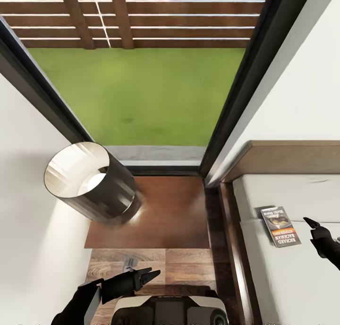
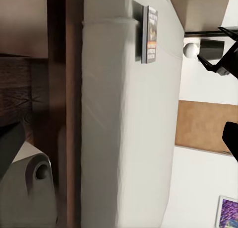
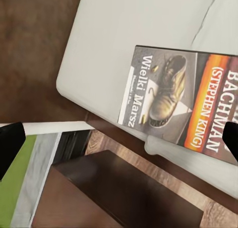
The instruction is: In the bedroom, move the book from the bed onto either nightstand, and place the two sandals side by side next to the bed.
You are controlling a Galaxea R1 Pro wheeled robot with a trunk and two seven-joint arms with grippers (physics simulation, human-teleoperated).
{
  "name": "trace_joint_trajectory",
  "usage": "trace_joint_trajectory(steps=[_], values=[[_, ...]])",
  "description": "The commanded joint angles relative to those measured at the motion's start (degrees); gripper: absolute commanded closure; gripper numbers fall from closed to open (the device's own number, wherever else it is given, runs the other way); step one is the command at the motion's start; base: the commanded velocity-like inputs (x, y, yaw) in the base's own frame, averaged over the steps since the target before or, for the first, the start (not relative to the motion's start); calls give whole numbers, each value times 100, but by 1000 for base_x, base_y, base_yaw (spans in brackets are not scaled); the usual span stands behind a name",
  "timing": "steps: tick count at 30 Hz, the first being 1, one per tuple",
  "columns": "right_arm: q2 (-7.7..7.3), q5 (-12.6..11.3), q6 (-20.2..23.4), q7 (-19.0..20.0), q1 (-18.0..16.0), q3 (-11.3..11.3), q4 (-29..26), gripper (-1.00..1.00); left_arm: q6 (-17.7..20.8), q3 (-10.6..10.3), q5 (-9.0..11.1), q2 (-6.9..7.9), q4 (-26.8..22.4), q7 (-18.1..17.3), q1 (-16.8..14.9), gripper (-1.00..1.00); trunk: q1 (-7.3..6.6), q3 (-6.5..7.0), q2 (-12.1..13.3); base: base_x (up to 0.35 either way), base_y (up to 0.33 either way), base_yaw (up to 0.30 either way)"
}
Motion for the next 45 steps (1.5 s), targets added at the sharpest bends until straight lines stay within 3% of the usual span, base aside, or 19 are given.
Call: trace_joint_trajectory(steps=[1,21,26,31,45], values=[[1,-22,38,10,-4,-15,2,-100,60,26,-4,-6,-3,-28,-4,-100,3,-16,-9,0,0,0],[1,-22,34,10,-6,-15,2,-100,99,24,-2,9,-133,-101,-2,-100,3,-196,-9,0,0,0],[1,-22,34,10,-7,-15,2,-100,184,14,1,3,-434,-277,-2,-100,3,-241,-9,0,0,0],[1,-22,34,10,-7,-15,2,-100,295,-13,-27,-5,-540,-685,-2,-100,3,-287,-9,0,0,0],[1,-22,34,11,-4,-15,-7,-100,280,-18,-49,-6,-540,-716,-2,-100,3,-392,-9,0,0,0]])
